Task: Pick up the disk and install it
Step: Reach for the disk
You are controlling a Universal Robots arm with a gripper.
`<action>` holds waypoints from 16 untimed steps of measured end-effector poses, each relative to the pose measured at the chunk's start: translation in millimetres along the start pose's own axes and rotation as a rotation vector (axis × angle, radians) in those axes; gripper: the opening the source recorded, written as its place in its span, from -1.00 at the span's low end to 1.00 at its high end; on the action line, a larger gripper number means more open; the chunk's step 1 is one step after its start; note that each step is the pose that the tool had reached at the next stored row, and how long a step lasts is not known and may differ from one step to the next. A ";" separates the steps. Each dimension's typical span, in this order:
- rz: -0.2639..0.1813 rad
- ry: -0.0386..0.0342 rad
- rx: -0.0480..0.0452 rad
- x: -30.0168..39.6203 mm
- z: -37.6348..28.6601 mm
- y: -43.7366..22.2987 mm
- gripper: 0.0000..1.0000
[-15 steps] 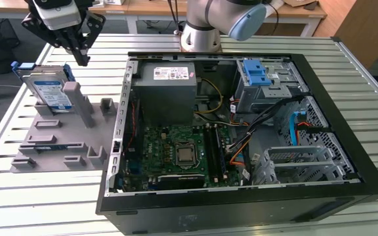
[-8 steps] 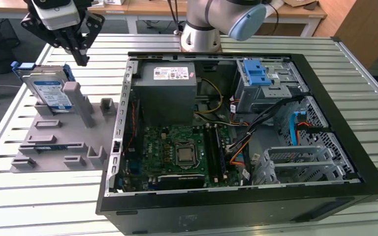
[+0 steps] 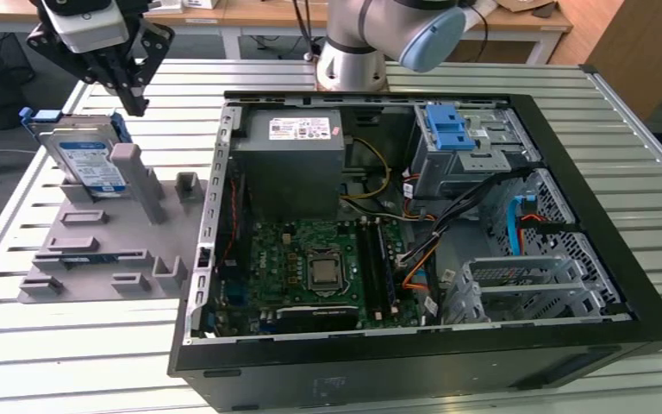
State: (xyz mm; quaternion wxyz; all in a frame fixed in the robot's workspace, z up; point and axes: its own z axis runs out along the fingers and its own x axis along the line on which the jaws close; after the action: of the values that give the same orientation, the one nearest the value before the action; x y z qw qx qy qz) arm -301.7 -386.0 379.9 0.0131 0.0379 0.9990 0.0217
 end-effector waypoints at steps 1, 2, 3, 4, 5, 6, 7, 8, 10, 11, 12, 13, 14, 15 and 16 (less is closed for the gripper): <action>0.000 0.0000 0.0000 1.3 0.0 -0.1 -0.79; 0.000 0.0000 0.0000 2.8 0.0 -0.2 -0.79; 0.000 0.0000 0.0000 4.1 0.0 -0.3 -0.79; 0.000 0.0000 0.0000 5.2 0.0 -0.4 -0.79; 0.000 -0.0001 0.0000 6.3 0.1 -0.5 -0.79; 0.000 -0.0001 0.0000 7.0 0.1 -0.5 -0.79; 0.000 0.0000 0.0000 7.1 0.1 -0.5 -0.79; 0.000 -0.0001 0.0000 7.1 0.1 -0.5 -0.79; 0.000 0.0000 0.0000 7.3 0.1 -0.5 -0.79; 0.000 0.0000 0.0000 7.3 0.1 -0.5 -0.79; 0.000 0.0000 0.0000 7.4 0.1 -0.6 -0.79; 0.000 0.0000 0.0000 7.5 0.1 -0.6 -0.79; 0.000 -0.0001 0.0000 7.6 0.1 -0.6 -0.79; 0.000 -0.0001 0.0000 7.8 0.1 -0.6 -0.79; 0.000 0.0000 0.0001 8.5 0.1 -0.6 -0.79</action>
State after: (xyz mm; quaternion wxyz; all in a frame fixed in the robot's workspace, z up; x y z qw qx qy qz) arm -310.1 -386.0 379.6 0.0131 0.0379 0.9990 0.0217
